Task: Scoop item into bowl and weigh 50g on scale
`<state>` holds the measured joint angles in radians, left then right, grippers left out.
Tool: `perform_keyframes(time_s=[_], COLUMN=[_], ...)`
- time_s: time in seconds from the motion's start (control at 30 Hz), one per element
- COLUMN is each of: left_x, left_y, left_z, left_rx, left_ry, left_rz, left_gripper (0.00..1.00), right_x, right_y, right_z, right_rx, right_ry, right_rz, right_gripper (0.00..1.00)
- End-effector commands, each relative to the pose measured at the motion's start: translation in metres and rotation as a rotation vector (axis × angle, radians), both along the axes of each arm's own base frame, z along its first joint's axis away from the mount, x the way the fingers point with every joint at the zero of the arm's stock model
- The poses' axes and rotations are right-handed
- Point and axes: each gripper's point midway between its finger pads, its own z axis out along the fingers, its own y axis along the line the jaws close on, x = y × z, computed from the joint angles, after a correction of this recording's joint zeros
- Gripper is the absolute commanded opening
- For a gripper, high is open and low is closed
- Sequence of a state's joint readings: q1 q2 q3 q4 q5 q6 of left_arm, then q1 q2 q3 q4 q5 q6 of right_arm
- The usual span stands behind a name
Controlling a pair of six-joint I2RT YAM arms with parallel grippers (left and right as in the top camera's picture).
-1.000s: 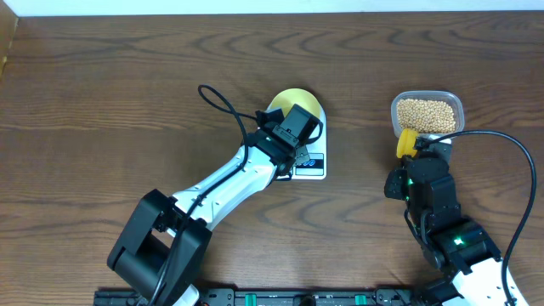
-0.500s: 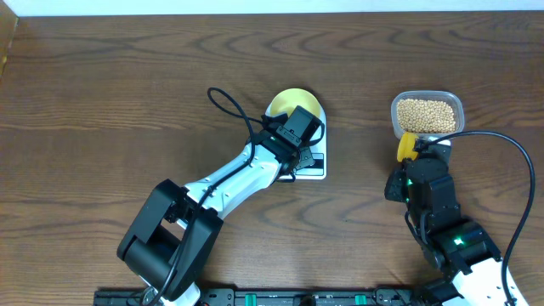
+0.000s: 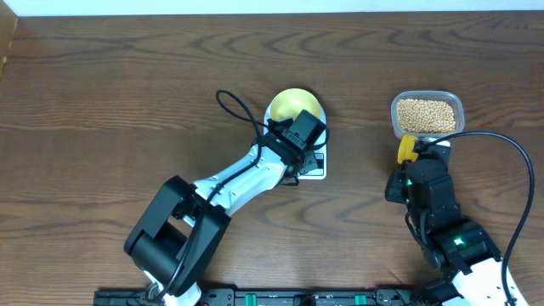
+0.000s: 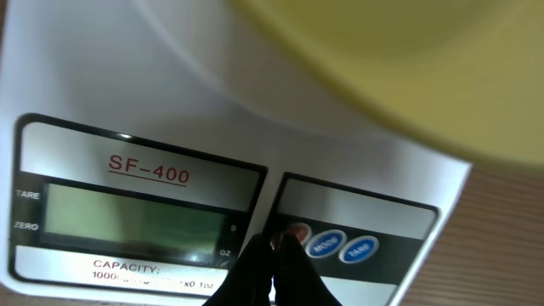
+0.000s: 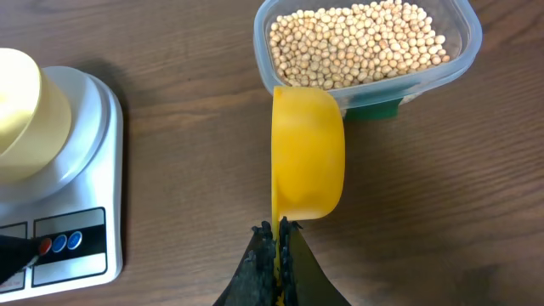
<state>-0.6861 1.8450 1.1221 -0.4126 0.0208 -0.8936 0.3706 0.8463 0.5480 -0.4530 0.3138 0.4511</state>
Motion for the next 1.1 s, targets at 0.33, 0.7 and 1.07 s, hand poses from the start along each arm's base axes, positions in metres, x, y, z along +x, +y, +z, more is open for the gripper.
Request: perform_keyframes(time_s=[0.33, 0.7, 1.07], left_x=[0.002, 0.002, 0.001], left_y=[-0.007, -0.006, -0.006], left_z=[-0.003, -0.008, -0.013], left_rx=[-0.006, 0.003, 0.008], left_ry=[-0.019, -0.010, -0.002], left_rz=[-0.018, -0.018, -0.018], left_gripper=[0.07, 0.08, 0.07], right_x=[0.001, 0.001, 0.001], right_y=[-0.004, -0.004, -0.004], right_z=[0.005, 0.005, 0.005], right_rx=[-0.018, -0.018, -0.018], right_ry=[-0.006, -0.006, -0.007], right_rz=[-0.010, -0.010, -0.010], right_gripper=[0.01, 0.01, 0.01])
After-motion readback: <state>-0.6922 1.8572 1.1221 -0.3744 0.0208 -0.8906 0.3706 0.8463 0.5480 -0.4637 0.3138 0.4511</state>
